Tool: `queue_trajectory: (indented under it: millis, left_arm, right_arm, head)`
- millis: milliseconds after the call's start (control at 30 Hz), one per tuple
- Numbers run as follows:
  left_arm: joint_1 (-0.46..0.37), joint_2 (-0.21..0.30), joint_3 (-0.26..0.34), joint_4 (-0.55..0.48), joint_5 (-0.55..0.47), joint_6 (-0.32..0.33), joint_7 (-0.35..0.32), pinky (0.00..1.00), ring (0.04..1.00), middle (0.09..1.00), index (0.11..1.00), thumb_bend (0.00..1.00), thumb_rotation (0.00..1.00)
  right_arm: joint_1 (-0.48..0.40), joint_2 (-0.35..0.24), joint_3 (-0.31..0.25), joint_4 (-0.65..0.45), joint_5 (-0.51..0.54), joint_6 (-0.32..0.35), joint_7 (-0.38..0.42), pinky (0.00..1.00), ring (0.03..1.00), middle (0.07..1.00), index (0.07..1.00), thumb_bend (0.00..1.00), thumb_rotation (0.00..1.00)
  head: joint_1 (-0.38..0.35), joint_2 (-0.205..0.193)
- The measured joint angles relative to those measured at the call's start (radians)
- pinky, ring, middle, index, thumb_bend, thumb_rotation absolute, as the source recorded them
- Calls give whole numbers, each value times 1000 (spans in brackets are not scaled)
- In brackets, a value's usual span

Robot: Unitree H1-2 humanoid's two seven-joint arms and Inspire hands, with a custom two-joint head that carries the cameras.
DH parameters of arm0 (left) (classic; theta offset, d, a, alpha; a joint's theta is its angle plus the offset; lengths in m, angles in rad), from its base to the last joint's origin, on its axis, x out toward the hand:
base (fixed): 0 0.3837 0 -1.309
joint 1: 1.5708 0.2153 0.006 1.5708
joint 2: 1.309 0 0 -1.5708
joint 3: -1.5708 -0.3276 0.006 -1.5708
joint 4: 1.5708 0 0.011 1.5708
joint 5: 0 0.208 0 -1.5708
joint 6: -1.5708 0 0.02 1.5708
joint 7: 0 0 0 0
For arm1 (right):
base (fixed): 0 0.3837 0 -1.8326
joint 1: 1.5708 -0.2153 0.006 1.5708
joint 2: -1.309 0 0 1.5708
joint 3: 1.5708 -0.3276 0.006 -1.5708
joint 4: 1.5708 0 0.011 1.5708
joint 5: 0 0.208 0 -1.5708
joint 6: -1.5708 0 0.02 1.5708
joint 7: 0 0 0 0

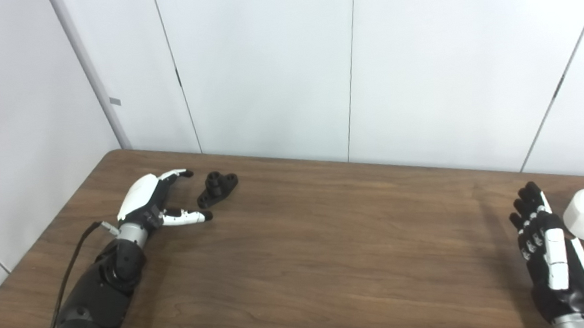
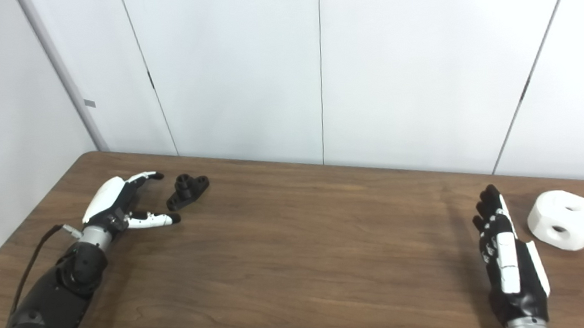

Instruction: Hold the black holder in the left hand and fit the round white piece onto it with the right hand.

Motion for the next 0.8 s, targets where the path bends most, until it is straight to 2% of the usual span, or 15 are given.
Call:
queue_trajectory:
  millis: [533,700,800]
  left_arm:
    - [-21,18,-78,30,92,2,30,961,927,891,796,914,376]
    - [-36,42,-127,30,154,48,24,944,936,899,813,924,537]
    - [-39,49,-142,26,170,68,23,955,937,899,812,924,554]
  right_arm:
    - [31,-1,-11,-45,-6,31,-1,1000,1000,1000,1000,435,1000]
    - [32,-1,-10,-47,-12,31,-2,1000,1000,1000,993,449,1000]
    - [34,1,-10,-52,-16,33,-5,1000,1000,1000,991,416,1000]
  head:
    - [-8,26]
    - [-11,25]
    - [-11,28]
